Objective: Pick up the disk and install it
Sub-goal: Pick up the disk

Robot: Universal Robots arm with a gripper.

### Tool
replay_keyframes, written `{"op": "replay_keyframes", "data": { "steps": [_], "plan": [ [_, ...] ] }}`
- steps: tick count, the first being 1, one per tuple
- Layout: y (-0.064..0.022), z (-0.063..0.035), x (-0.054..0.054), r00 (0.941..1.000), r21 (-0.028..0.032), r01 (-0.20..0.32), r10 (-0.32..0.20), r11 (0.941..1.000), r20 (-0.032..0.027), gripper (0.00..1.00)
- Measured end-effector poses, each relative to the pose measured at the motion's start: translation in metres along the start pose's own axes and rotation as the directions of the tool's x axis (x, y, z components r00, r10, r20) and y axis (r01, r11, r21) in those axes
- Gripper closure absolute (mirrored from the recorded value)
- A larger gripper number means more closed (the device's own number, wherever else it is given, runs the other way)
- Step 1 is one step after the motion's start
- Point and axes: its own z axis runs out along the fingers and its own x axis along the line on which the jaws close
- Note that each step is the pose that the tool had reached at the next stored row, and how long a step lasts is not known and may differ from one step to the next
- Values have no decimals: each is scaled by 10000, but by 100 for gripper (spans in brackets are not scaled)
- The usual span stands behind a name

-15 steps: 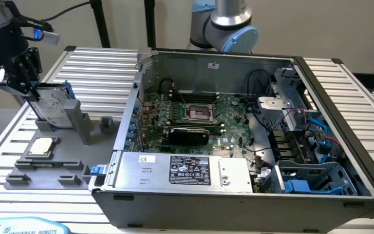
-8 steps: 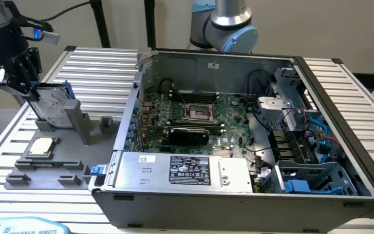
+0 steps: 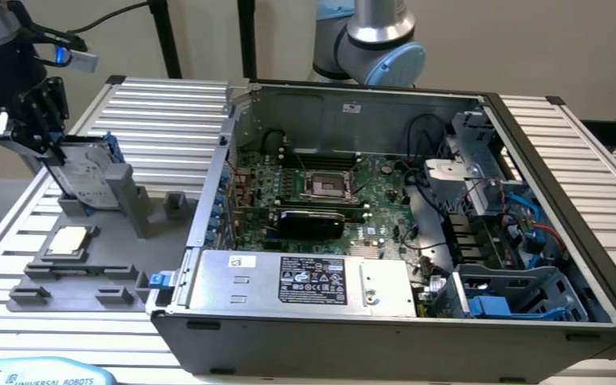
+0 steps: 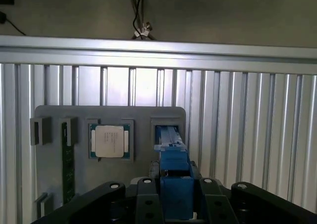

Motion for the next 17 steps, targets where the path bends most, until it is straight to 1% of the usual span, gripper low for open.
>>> {"op": "replay_keyframes", "data": {
  "steps": [3, 6, 9, 17],
  "plan": [
    [-1, -38, -2, 10000, -1, 0, 0, 10000, 80, 67],
    [-3, -112, -4, 9999, 2, 0, 0, 10000, 129, 67],
    [-5, -216, -7, 9999, 3, 0, 0, 10000, 153, 67],
    [-13, -571, -17, 9999, 2, 0, -1, 10000, 161, 67]
  ]
}}
